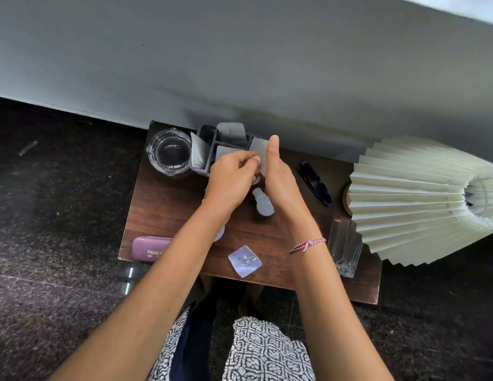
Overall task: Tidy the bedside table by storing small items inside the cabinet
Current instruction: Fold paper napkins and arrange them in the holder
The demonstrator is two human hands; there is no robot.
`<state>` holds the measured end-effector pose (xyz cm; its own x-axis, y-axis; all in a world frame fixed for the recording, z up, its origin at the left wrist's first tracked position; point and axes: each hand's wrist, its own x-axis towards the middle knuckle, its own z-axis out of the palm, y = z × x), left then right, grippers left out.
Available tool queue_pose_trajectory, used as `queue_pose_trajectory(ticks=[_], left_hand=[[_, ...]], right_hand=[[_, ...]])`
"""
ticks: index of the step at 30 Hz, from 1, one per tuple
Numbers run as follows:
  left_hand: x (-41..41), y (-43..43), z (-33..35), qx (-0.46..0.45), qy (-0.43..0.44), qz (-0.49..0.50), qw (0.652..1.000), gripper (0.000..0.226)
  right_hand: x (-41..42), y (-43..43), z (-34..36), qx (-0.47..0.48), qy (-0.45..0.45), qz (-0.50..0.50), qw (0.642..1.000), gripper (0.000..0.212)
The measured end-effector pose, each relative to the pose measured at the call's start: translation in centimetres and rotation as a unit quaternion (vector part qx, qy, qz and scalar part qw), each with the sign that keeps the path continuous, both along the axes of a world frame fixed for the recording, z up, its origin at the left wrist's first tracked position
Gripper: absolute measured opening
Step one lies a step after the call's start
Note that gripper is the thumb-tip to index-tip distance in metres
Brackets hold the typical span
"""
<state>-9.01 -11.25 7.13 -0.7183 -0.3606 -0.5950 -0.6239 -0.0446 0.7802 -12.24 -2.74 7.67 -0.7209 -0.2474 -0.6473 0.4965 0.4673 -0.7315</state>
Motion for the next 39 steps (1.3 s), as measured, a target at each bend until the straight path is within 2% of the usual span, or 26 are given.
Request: queue_pose_trajectory(ticks=[8,12,17,20,23,28,34,39], left_hand=[[-0.4,-0.2,-0.6,-0.026,0.005,-0.014,1.0,0.029],[-0.4,-0.7,-0.7,-0.108,0.019,-0.031,0.994,0.027],[-0.3,-2.7,-0.7,-0.312,0.05,-0.1,0.943,0.032],[-0.3,-3.7,-1.0,-0.389,0.057,-0.151,0.907,0.035],[-0.5,-4.0,-1.3,-0.425,0.063,-0.197,0.881,0.037],[-0.6,-3.7,-1.9,-0.468,0.05,-0.268,0.841,0.03],[0.3,-3.8,-1.9,-0.514,0.07,-0.256,0.816,0.015],[2.6,-3.4,-2.6,-0.513,0.062,-0.256,0.817,0.014]], right_hand=[[-0.2,0.1,-0.5,0.0,-0.013,-0.02,1.0,0.079],[0.2,0.1,-0.7,0.004,-0.011,-0.039,0.999,0.076],[0.3,0.7,-1.3,0.054,0.062,-0.042,0.996,0.059],[0.1,0.8,-1.6,0.08,0.134,-0.013,0.988,0.043],[-0.4,0.5,-2.2,0.129,0.183,0.039,0.974,0.035],[-0.9,-0.3,-2.9,0.186,0.219,0.111,0.951,0.034],[0.6,-0.4,-2.6,0.165,0.294,0.067,0.939,0.034],[3.1,-0.2,-3.7,0.167,0.234,0.112,0.951,0.041]])
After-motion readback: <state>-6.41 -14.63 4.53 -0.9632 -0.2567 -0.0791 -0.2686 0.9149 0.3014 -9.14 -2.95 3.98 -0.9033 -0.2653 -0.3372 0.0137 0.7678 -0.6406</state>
